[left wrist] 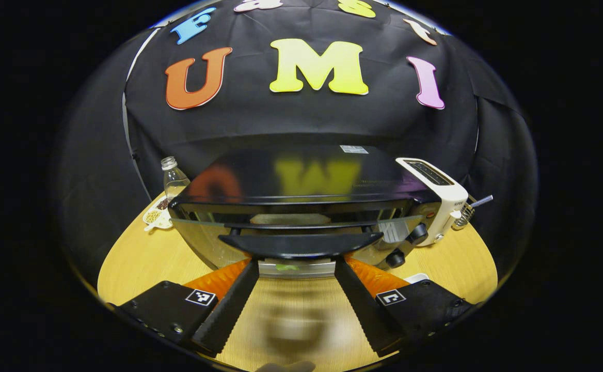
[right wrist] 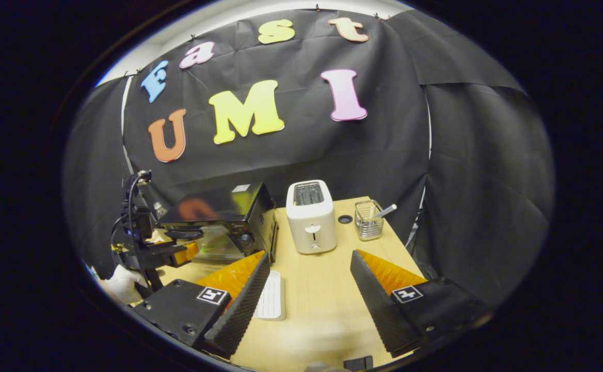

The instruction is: Open the electric oven with the left hand, put the food in, and close the electric oven.

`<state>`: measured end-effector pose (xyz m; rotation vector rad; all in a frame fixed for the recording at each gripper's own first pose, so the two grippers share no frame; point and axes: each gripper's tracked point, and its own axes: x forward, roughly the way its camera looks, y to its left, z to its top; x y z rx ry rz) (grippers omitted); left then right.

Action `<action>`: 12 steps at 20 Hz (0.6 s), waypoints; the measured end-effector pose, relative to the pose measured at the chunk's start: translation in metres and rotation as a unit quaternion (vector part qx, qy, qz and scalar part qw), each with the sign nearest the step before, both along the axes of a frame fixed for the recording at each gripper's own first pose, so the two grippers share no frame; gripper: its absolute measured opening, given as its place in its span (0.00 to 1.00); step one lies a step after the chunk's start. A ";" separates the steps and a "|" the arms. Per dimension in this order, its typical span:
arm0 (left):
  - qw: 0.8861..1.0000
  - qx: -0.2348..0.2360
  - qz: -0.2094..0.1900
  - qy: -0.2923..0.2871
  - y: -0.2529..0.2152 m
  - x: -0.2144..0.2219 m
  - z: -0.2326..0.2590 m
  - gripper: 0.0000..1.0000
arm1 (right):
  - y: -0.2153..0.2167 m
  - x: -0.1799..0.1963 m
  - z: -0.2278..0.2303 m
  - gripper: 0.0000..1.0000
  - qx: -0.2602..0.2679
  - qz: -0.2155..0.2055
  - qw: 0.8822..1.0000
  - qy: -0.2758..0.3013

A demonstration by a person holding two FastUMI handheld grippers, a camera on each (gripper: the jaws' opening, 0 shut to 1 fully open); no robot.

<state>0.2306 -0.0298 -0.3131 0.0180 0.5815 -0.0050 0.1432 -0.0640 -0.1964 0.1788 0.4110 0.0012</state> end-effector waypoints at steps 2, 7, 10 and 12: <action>1.000 0.000 0.001 0.005 0.000 -0.002 -0.002 0.97 | 0.000 0.001 0.001 1.00 0.001 0.001 1.000 -0.001; 1.000 0.003 0.014 0.005 0.004 -0.015 0.007 0.97 | -0.001 -0.001 0.008 1.00 0.005 0.011 1.000 -0.009; 1.000 0.012 0.022 -0.011 0.004 -0.031 0.028 0.97 | -0.003 -0.003 0.021 0.90 0.007 0.024 0.999 -0.028; 0.999 0.020 0.035 -0.019 0.003 -0.048 0.045 0.97 | -0.003 -0.003 0.028 1.00 0.010 0.040 0.999 -0.036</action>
